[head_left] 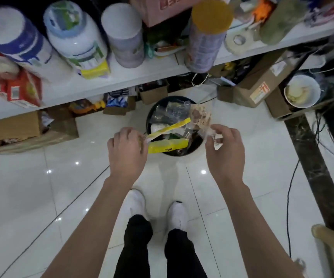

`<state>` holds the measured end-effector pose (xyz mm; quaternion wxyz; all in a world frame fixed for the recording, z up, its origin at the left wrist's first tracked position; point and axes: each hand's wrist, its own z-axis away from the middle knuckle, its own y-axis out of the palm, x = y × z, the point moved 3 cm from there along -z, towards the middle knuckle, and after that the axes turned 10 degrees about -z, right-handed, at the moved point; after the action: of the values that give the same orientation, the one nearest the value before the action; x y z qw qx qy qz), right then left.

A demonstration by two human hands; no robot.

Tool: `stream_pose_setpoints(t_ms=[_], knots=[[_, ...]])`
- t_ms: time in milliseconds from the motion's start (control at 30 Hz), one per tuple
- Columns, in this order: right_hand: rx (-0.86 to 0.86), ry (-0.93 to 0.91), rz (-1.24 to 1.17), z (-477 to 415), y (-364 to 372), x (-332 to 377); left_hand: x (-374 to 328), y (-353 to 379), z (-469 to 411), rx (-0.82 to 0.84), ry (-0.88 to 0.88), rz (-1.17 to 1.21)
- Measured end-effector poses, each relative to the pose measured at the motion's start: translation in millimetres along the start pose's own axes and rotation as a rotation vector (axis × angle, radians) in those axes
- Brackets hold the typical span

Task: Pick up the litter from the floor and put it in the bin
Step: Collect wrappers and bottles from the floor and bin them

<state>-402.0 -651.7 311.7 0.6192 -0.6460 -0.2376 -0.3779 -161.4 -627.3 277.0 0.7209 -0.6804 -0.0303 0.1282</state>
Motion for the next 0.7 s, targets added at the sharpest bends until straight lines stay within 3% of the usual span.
stream_pose_setpoints(t_ms=[333,700], knots=[[-0.090,0.189,0.013,-11,50,-110,-23,145,-37,-0.015,0.408,-0.196],[-0.063,0.258,0.062,-31,124,-180,-43,199,-53,-0.036,0.418,-0.046]])
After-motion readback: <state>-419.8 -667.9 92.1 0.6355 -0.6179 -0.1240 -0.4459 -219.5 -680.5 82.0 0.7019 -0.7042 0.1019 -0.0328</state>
